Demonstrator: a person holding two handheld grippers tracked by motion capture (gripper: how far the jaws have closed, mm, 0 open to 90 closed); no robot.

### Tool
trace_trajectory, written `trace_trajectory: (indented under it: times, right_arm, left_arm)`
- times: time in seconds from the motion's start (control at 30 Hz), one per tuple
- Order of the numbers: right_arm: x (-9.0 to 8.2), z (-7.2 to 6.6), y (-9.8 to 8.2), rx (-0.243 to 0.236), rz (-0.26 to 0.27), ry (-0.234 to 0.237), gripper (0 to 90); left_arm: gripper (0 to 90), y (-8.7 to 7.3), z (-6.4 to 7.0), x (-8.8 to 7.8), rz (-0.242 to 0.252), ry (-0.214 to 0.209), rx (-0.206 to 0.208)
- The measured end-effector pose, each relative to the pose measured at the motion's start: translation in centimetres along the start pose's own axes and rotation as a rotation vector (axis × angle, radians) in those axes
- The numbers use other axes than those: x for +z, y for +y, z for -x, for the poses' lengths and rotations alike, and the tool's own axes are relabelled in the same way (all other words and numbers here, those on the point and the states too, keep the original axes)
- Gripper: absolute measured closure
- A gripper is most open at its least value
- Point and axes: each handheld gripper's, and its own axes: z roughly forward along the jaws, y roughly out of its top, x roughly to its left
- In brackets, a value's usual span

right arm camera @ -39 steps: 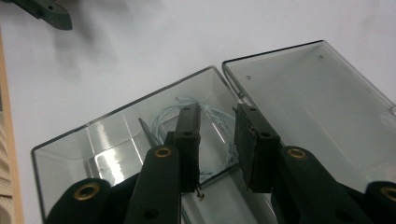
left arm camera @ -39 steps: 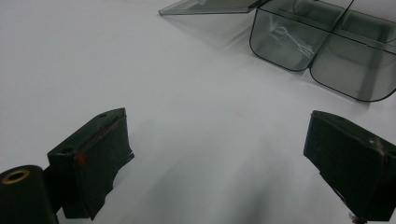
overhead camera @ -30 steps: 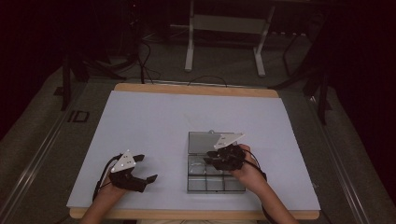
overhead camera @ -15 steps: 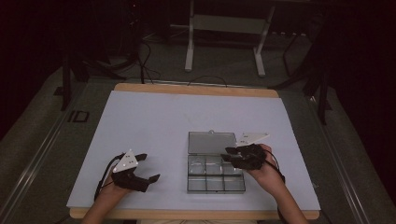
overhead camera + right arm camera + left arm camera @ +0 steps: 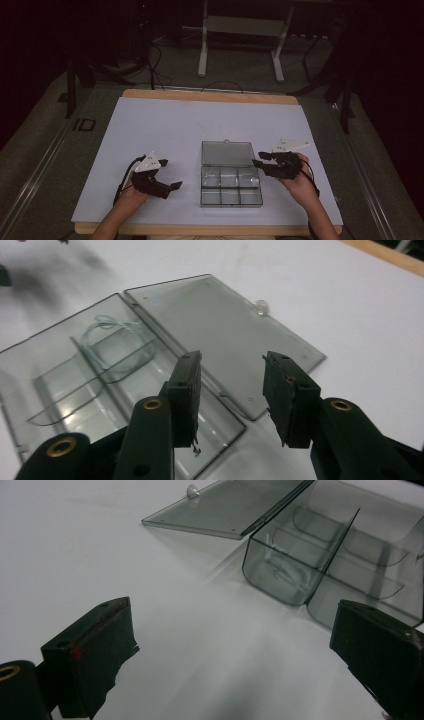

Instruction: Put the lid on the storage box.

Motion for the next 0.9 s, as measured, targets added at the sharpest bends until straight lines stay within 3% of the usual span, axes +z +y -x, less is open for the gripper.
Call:
trace_trajectory:
  times: [0.27,0.4,0.5,0.73,0.9]
  right_arm:
    - [0.1,1.2,-0.9,0.049,0.016,-0.028,55.0]
    - [0.5,1.3,-1.1,0.045,0.008,-0.064,54.1]
    - [0.7,1.5,-1.3,0.057,0.015,-0.073,52.7]
    - [1.5,2.4,-1.6,0.114,0.014,-0.076,46.1]
    - [1.9,2.9,-1.5,0.153,0.024,-0.079,47.5]
  left_arm:
    - [4.4,1.4,-1.2,0.7,0.007,-0.046,-0.052]
    - [4.3,2.1,-1.6,1.1,0.009,-0.061,-0.074]
    - [4.4,2.7,-1.7,1.7,-0.008,-0.043,-0.078]
    - [4.5,3.8,-1.9,3.0,-0.019,-0.048,-0.092]
    - [4.5,4.7,-2.0,3.8,-0.025,-0.040,-0.096]
